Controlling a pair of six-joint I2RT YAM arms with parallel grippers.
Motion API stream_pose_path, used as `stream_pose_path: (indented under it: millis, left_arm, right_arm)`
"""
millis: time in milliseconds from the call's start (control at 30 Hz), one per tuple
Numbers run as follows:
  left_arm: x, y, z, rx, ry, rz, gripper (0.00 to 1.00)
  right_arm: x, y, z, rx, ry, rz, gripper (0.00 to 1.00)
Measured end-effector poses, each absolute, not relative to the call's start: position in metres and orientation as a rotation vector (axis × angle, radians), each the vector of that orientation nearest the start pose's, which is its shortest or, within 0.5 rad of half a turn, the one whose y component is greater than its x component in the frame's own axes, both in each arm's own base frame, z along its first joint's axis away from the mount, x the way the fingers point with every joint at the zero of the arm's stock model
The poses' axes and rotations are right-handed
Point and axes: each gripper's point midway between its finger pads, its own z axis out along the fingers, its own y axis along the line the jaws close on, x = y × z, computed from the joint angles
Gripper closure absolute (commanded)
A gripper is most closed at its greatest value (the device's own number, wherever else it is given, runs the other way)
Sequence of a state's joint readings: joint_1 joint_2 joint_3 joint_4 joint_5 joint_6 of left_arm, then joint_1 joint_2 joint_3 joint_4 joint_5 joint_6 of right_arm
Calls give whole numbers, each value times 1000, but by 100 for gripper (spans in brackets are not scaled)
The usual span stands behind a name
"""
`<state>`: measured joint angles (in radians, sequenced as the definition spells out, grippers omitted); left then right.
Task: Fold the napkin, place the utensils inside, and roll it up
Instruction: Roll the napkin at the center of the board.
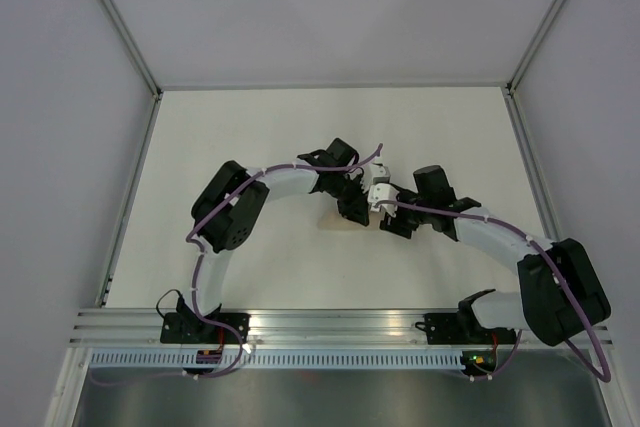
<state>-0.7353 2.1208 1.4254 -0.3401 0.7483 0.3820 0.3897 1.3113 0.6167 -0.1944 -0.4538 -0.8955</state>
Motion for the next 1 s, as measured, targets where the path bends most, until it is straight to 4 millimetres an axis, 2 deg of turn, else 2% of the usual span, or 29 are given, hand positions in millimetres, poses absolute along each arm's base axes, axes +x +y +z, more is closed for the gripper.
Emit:
stream_pose_path:
  millis: [233,533,633,767,1000]
  left_arm:
    - [266,-390,24,1572,2033,-1130,74]
    - [267,-390,24,1570,2053,-1136,70]
    - [267,-390,24,1563,2061,-1134,64]
    - [268,-391,24,1544,2077,-1134,60]
    - [275,-384,27,1475,2102,-1077,55]
  right_arm:
    - [271,170,48,-1604,1745,296,35]
    - [265,171,32,-1662,1763,284,58]
    - [266,171,32,-1667,1758,276,73]
    - [267,170,32,-1670,1752,267,83]
    - [269,171,31,-1678,1751,266,88]
